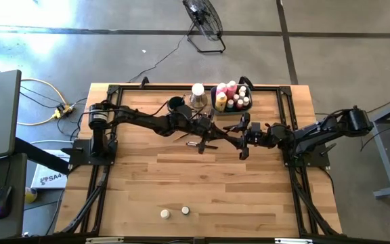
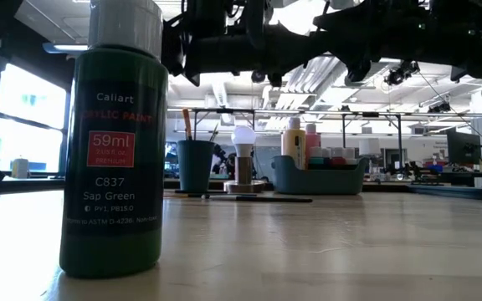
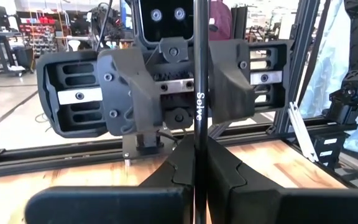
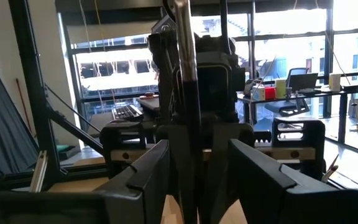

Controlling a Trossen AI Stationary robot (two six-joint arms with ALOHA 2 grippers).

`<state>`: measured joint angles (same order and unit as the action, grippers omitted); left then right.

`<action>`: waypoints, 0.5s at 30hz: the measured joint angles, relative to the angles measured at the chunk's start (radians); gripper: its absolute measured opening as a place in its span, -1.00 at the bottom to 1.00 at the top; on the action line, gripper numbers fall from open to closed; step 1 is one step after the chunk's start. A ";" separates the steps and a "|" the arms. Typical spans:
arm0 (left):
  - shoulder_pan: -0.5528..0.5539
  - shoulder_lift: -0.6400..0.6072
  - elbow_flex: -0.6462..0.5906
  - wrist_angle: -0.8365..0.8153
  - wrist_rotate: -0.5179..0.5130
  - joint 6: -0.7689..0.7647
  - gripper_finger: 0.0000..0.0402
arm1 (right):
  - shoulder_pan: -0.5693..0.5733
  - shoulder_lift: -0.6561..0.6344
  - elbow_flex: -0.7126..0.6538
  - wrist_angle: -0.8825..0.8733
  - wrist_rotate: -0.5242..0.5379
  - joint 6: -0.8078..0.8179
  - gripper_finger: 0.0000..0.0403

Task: Pick & Place Paint Supplies
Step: Put the silver paintbrush into the blue cup

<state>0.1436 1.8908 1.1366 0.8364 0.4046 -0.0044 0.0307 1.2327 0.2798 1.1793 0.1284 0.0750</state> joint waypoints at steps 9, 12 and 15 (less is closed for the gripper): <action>0.000 0.000 0.000 -0.001 0.000 0.000 -0.95 | 0.000 0.000 0.000 0.000 -0.001 0.000 -0.61; 0.000 0.000 0.000 -0.001 -0.001 0.000 -0.95 | 0.000 0.000 0.000 0.000 -0.001 -0.001 -0.71; 0.000 0.000 -0.001 -0.002 -0.001 0.000 -0.95 | 0.000 0.000 0.000 0.000 -0.001 -0.001 -0.78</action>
<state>0.1436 1.8908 1.1358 0.8349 0.4038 -0.0044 0.0307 1.2326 0.2798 1.1790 0.1274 0.0742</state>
